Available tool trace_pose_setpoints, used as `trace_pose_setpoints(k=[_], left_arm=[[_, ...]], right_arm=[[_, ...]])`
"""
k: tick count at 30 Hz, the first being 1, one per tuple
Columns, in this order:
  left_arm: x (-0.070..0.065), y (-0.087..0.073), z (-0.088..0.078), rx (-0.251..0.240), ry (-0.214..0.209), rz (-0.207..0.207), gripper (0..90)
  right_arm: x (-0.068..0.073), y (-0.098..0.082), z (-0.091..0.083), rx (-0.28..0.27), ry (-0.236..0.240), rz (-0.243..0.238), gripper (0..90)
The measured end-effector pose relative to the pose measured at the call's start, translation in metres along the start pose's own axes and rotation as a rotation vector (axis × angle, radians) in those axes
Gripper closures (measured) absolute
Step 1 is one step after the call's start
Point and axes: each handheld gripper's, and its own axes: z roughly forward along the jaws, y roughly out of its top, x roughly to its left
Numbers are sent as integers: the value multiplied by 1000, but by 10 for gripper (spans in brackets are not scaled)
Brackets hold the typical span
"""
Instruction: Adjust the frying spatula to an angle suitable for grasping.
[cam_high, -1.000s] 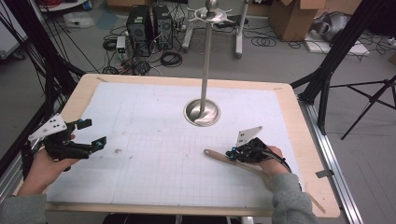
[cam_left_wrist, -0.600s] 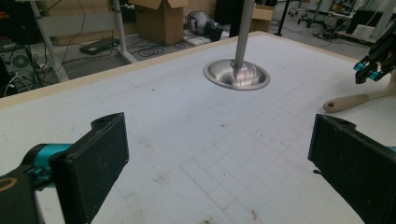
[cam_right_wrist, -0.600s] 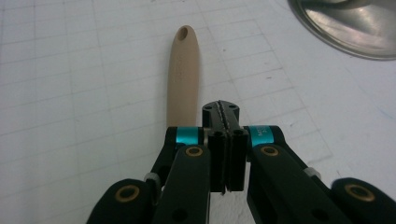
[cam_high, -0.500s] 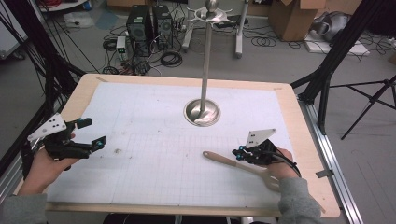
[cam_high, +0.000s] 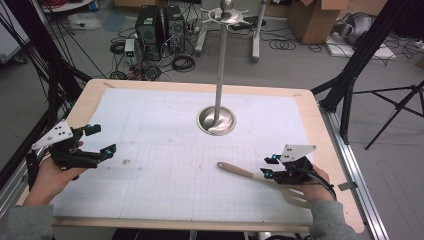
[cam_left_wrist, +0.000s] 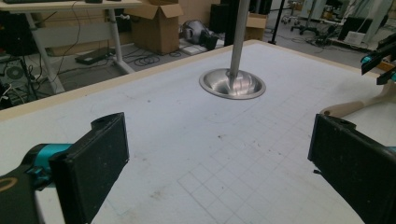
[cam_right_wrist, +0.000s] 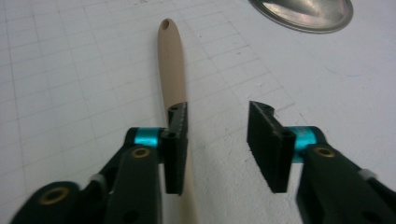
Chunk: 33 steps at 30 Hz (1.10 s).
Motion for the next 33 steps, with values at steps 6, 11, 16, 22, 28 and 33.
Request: trace_pose_setpoints(k=[6, 11, 16, 22, 28, 33], left_arm=[[0, 1, 7, 2, -22, -1, 56], [0, 1, 10, 1, -26, -6, 56], [1, 2, 12, -1, -31, -5, 56], [1, 1, 13, 1, -32, -7, 56], [1, 0, 12, 6, -26, -10, 56], [1, 1, 13, 2, -33, -7, 56]], right_arm=[[3, -3, -3, 1, 5, 42, 356], [9, -2, -5, -4, 17, 16, 268], [12, -1, -6, 5, 15, 12, 257], [11, -4, -5, 31, 16, 17, 244], [10, -7, -6, 73, -10, 24, 220], [10, -7, -6, 65, -7, 35, 220]])
